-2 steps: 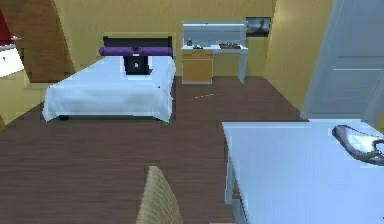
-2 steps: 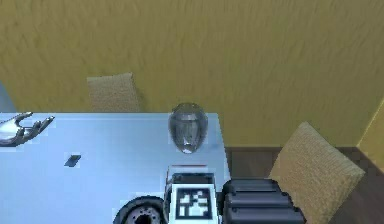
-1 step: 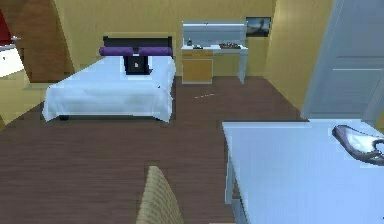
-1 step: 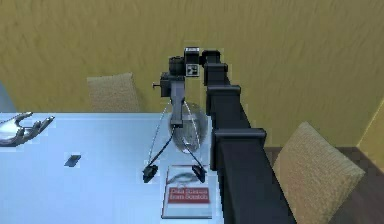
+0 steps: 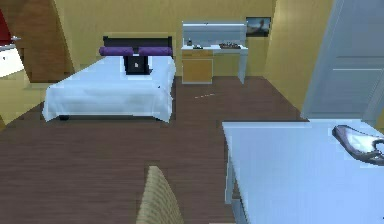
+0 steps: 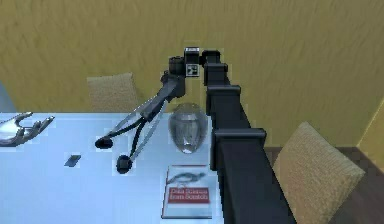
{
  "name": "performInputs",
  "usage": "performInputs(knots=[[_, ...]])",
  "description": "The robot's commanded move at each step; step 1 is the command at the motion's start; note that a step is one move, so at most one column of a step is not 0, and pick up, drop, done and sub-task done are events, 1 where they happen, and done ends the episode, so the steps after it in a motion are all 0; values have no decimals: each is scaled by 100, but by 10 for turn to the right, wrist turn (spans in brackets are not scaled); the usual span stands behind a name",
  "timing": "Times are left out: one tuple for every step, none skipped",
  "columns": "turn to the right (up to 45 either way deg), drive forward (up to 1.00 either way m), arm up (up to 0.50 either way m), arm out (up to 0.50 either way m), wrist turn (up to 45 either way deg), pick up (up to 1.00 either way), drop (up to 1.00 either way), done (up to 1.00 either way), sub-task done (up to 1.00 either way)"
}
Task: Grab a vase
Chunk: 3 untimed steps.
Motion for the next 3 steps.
performInputs(knots=[[0, 0, 0, 0, 450, 0, 0, 0, 0], [0, 0, 0, 0, 450, 0, 0, 0, 0], [0, 0, 0, 0, 360, 0, 0, 0, 0]])
